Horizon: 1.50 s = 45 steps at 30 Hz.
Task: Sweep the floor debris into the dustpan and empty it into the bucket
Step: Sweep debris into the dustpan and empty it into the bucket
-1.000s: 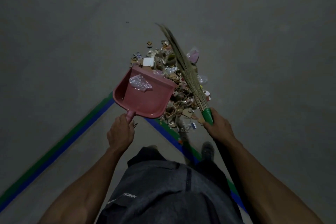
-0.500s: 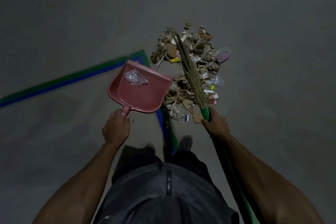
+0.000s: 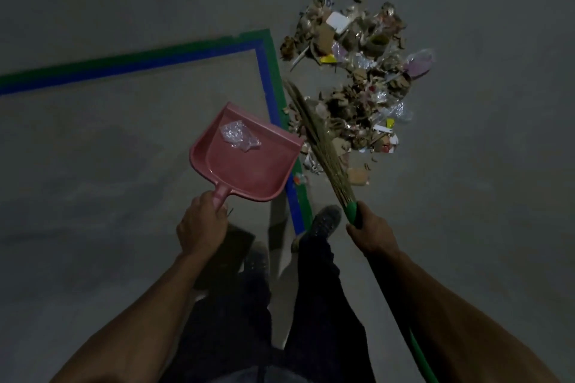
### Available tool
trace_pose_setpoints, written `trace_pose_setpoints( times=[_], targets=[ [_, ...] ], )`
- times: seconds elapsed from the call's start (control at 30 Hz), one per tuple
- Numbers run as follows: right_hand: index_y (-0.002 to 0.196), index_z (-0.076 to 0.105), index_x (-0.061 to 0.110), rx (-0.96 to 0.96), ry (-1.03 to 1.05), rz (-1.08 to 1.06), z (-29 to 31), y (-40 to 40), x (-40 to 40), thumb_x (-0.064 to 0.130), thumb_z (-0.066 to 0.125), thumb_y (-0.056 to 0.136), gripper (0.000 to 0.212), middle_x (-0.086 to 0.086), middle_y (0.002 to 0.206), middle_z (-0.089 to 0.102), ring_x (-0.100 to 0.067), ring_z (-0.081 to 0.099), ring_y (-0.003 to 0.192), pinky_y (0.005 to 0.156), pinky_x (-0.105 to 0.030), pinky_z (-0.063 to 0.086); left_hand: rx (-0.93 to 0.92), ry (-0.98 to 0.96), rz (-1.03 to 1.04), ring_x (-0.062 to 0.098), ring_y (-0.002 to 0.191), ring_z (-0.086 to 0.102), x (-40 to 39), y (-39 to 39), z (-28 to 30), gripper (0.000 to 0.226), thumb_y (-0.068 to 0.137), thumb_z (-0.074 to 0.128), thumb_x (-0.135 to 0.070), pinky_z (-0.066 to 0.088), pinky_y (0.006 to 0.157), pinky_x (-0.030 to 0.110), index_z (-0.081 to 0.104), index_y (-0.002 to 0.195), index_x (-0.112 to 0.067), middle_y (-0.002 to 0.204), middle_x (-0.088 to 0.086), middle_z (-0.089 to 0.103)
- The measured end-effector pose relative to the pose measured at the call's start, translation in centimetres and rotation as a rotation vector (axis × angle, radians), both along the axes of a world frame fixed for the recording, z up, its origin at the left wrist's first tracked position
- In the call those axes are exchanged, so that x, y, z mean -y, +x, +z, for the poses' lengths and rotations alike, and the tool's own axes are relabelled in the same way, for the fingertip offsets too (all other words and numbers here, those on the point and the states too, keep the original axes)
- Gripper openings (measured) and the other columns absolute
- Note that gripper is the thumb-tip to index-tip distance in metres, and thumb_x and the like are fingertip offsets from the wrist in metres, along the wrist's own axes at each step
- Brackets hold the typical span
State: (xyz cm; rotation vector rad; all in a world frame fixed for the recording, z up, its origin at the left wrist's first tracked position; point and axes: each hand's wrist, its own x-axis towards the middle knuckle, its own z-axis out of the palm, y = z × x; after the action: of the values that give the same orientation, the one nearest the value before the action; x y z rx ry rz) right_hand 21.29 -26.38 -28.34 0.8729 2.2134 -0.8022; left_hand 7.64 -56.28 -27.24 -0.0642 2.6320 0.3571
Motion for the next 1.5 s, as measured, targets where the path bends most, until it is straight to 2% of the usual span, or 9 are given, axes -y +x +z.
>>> trace_pose_setpoints(
  times=[0.23, 0.43, 0.63, 0.77, 0.87, 1.03, 1.23, 1.43, 1.5],
  targets=[
    [0.151, 0.029, 0.019, 0.097, -0.006, 0.098, -11.3, 4.2, 5.2, 0.027, 0.057, 0.093, 0.066, -0.017, 0.123, 0.063, -0.035, 0.063, 0.102, 0.072, -0.031, 0.043, 0.0, -0.008, 0.001, 0.026, 0.086, 0.052, 4.7, 1.7, -10.9, 0.028, 0.096, 0.052, -0.032, 0.039, 0.072, 0.037, 0.053, 0.117, -0.014, 0.105, 0.01, 0.057],
    [0.155, 0.022, 0.022, 0.238, -0.016, 0.206, -20.6, 8.2, 7.1, 0.034, 0.054, 0.093, 0.07, -0.019, 0.125, 0.062, -0.035, 0.062, 0.107, 0.078, -0.034, 0.047, 0.052, -0.035, -0.015, 0.035, 0.097, 0.056, 6.3, 2.7, -19.1, 0.031, 0.095, 0.053, -0.031, 0.043, 0.078, 0.042, 0.053, 0.119, -0.012, 0.109, 0.013, 0.057],
    [0.153, 0.025, 0.024, 0.282, 0.071, 0.18, -26.2, 8.9, 3.5, 0.031, 0.056, 0.094, 0.066, -0.022, 0.124, 0.061, -0.038, 0.062, 0.106, 0.08, -0.035, 0.049, 0.058, -0.027, -0.061, 0.033, 0.095, 0.056, 5.9, 3.2, -24.5, 0.03, 0.095, 0.053, -0.033, 0.042, 0.075, 0.039, 0.053, 0.118, -0.014, 0.108, 0.011, 0.057],
    [0.144, 0.036, 0.018, 0.21, 0.157, 0.17, -28.2, 6.2, -0.4, 0.026, 0.058, 0.094, 0.056, -0.024, 0.112, 0.064, -0.037, 0.063, 0.088, 0.067, -0.033, 0.042, 0.063, -0.03, -0.072, 0.033, 0.097, 0.056, 5.1, 2.8, -26.4, 0.028, 0.095, 0.053, -0.033, 0.04, 0.075, 0.039, 0.053, 0.116, -0.015, 0.108, 0.011, 0.056],
    [0.135, 0.042, 0.015, 0.148, 0.225, 0.184, -29.0, 2.9, -3.0, 0.025, 0.059, 0.093, 0.046, -0.023, 0.103, 0.064, -0.03, 0.052, 0.07, 0.062, -0.033, 0.04, 0.051, -0.026, -0.08, 0.034, 0.097, 0.056, 4.5, 2.4, -27.0, 0.028, 0.094, 0.054, -0.033, 0.039, 0.074, 0.039, 0.054, 0.115, -0.014, 0.108, 0.012, 0.057],
    [0.145, 0.038, 0.02, 0.063, 0.267, 0.171, -28.0, -1.5, -5.6, 0.024, 0.06, 0.092, 0.057, -0.022, 0.109, 0.065, -0.032, 0.055, 0.075, 0.063, -0.031, 0.038, 0.033, 0.0, -0.134, 0.035, 0.097, 0.057, 3.4, 1.8, -26.8, 0.029, 0.094, 0.053, -0.031, 0.044, 0.076, 0.042, 0.054, 0.116, -0.012, 0.108, 0.014, 0.057],
    [0.15, 0.03, 0.024, 0.026, 0.137, 0.203, -25.1, 0.7, -3.8, 0.03, 0.06, 0.093, 0.065, -0.02, 0.118, 0.065, -0.037, 0.064, 0.095, 0.071, -0.033, 0.046, 0.066, -0.017, -0.132, 0.034, 0.099, 0.057, 0.9, 0.8, -25.4, 0.028, 0.094, 0.053, -0.031, 0.043, 0.077, 0.04, 0.055, 0.114, -0.012, 0.109, 0.013, 0.057],
    [0.135, 0.042, 0.024, 0.185, 0.106, 0.237, -27.2, -2.0, -9.0, 0.026, 0.057, 0.095, 0.043, -0.008, 0.093, 0.062, -0.022, 0.059, 0.069, 0.056, -0.029, 0.049, 0.052, -0.04, -0.131, 0.033, 0.094, 0.058, -2.7, -1.1, -26.2, 0.024, 0.093, 0.055, -0.03, 0.035, 0.069, 0.034, 0.056, 0.11, -0.014, 0.105, 0.011, 0.059],
    [0.132, 0.044, 0.023, 0.158, 0.135, 0.21, -28.3, -4.2, -12.4, 0.022, 0.057, 0.095, 0.039, -0.004, 0.084, 0.058, -0.018, 0.056, 0.063, 0.05, -0.023, 0.041, 0.049, -0.045, -0.137, 0.034, 0.094, 0.058, -4.1, -2.0, -26.8, 0.024, 0.092, 0.055, -0.03, 0.038, 0.069, 0.037, 0.056, 0.11, -0.014, 0.105, 0.012, 0.059]
  ],
)
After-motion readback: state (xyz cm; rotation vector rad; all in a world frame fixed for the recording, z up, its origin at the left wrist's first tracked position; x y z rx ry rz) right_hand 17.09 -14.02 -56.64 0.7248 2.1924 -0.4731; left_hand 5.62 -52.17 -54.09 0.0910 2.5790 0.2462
